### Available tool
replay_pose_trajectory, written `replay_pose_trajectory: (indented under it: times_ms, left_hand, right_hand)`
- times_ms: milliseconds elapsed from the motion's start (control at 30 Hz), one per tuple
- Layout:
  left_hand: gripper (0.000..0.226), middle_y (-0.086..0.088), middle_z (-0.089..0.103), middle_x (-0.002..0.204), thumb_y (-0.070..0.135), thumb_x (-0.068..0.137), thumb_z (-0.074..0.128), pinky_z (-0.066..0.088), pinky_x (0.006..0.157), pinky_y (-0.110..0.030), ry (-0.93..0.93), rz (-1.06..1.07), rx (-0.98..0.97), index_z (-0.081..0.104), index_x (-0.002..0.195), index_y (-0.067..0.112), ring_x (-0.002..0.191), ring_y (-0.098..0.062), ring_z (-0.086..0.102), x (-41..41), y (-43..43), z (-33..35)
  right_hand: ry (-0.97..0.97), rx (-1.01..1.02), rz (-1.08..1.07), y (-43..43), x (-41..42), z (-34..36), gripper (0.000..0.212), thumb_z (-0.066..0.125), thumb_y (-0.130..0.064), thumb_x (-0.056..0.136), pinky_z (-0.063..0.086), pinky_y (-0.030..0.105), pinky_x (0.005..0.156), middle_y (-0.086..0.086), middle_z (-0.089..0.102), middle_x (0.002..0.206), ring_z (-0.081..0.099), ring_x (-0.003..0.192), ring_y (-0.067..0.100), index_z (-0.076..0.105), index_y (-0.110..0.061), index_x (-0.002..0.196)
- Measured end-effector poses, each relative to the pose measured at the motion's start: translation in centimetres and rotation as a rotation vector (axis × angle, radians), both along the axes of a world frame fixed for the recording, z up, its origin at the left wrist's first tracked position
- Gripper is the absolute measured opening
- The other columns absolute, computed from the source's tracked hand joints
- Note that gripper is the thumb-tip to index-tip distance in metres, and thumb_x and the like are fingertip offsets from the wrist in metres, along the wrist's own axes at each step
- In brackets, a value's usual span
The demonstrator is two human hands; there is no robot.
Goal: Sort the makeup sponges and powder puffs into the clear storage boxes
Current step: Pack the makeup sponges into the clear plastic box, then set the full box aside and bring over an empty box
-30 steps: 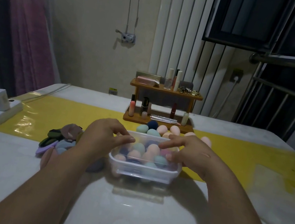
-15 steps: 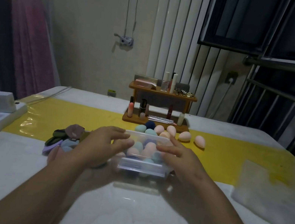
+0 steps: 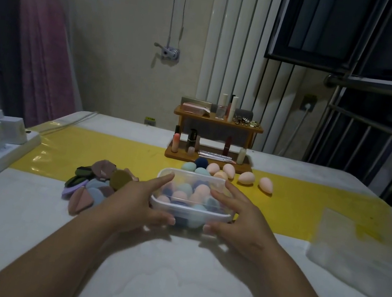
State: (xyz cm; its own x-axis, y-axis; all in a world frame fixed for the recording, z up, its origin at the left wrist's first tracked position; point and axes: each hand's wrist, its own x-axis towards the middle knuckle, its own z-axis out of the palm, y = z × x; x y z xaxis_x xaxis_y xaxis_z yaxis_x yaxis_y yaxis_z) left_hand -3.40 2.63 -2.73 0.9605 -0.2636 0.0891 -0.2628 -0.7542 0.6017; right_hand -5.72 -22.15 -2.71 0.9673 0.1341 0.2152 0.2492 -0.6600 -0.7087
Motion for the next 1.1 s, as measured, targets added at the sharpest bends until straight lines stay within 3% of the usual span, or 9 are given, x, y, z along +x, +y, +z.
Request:
replay_pose_trajectory:
  times_ms: [167,267,333,367,433,600,767,1000,1100]
  left_hand:
    - [0.090,0.000,0.044,0.151,0.046,0.082,0.072,0.048,0.081,-0.018,0.035,-0.021,-0.049,0.016,0.152,0.046,0.104,-0.006,0.055,-0.2,0.1,-0.1]
    - [0.071,-0.005,0.039,0.153,0.052,0.092,0.057,0.053,0.081,-0.027,0.203,0.127,-0.484,0.022,0.153,0.041,0.125,-0.024,0.050,-0.1,-0.3,0.5]
    - [0.063,-0.009,0.055,0.135,0.056,0.090,0.060,0.057,0.074,-0.033,0.398,0.285,-0.843,0.044,0.142,0.025,0.103,-0.024,0.062,0.5,-0.8,0.9]
    - [0.051,-0.010,0.062,0.113,0.051,0.091,0.061,0.055,0.068,-0.032,0.433,0.331,-0.907,0.054,0.127,0.016,0.085,-0.022,0.062,0.6,-1.0,0.9]
    - [0.024,-0.009,0.061,0.084,0.033,0.094,0.061,0.050,0.062,-0.030,0.364,0.374,-0.832,0.063,0.099,0.009,0.067,-0.021,0.057,0.4,-1.5,0.9]
    - [0.015,-0.014,0.069,0.090,0.023,0.092,0.059,0.053,0.075,-0.042,0.124,0.378,-0.651,0.069,0.083,0.016,0.083,-0.031,0.064,-0.2,-2.9,1.0]
    - [0.015,-0.002,0.069,0.100,0.035,0.095,0.056,0.056,0.088,-0.050,0.111,0.269,-0.788,0.068,0.096,0.025,0.093,-0.025,0.065,-0.5,-5.8,2.6]
    - [0.020,-0.008,0.064,0.108,0.036,0.093,0.054,0.061,0.078,-0.050,0.274,0.233,-0.963,0.066,0.104,0.024,0.098,-0.031,0.064,0.5,-12.7,5.0]
    - [0.021,-0.010,0.062,0.110,0.037,0.092,0.055,0.062,0.071,-0.045,0.299,0.240,-1.032,0.067,0.103,0.024,0.099,-0.031,0.063,0.4,-15.4,5.1]
  right_hand:
    - [-0.001,0.056,0.016,-0.2,0.1,-0.6,0.059,0.084,-0.035,0.076,0.041,0.038,0.110,-0.019,0.030,0.156,0.032,0.140,0.005,0.061,-0.040,0.130]
    - [-0.053,0.161,-0.052,0.3,0.5,-0.8,0.042,0.071,-0.041,0.088,0.040,0.028,0.100,-0.014,0.035,0.151,0.036,0.134,0.005,0.064,-0.034,0.128]
    - [-0.049,0.221,-0.152,0.7,0.7,-1.0,0.050,0.070,-0.043,0.088,0.042,0.026,0.088,-0.008,0.043,0.145,0.044,0.125,0.010,0.056,-0.032,0.134]
    - [-0.023,0.253,-0.196,0.8,0.8,-1.0,0.053,0.071,-0.044,0.087,0.045,0.025,0.080,-0.006,0.048,0.140,0.048,0.119,0.013,0.053,-0.033,0.135]
    - [0.044,0.323,-0.242,1.0,0.6,-1.0,0.052,0.071,-0.042,0.087,0.045,0.021,0.068,-0.003,0.054,0.132,0.051,0.109,0.013,0.050,-0.034,0.134]
    - [0.013,0.334,-0.273,0.9,0.2,-0.7,0.038,0.067,-0.038,0.091,0.044,0.017,0.068,-0.006,0.057,0.126,0.051,0.103,0.010,0.055,-0.033,0.127]
    - [-0.109,0.370,-0.383,-0.9,-0.3,0.8,0.039,0.064,-0.039,0.093,0.054,0.032,0.081,-0.003,0.062,0.127,0.057,0.103,0.014,0.061,-0.028,0.130]
    - [-0.205,0.294,-0.513,-5.2,-1.7,3.3,0.047,0.058,-0.041,0.097,0.038,0.022,0.093,-0.004,0.056,0.141,0.052,0.125,0.014,0.056,-0.021,0.139]
    - [-0.217,0.278,-0.554,-6.9,-2.2,4.4,0.048,0.055,-0.042,0.098,0.040,0.023,0.093,-0.002,0.058,0.139,0.055,0.120,0.014,0.054,-0.021,0.141]
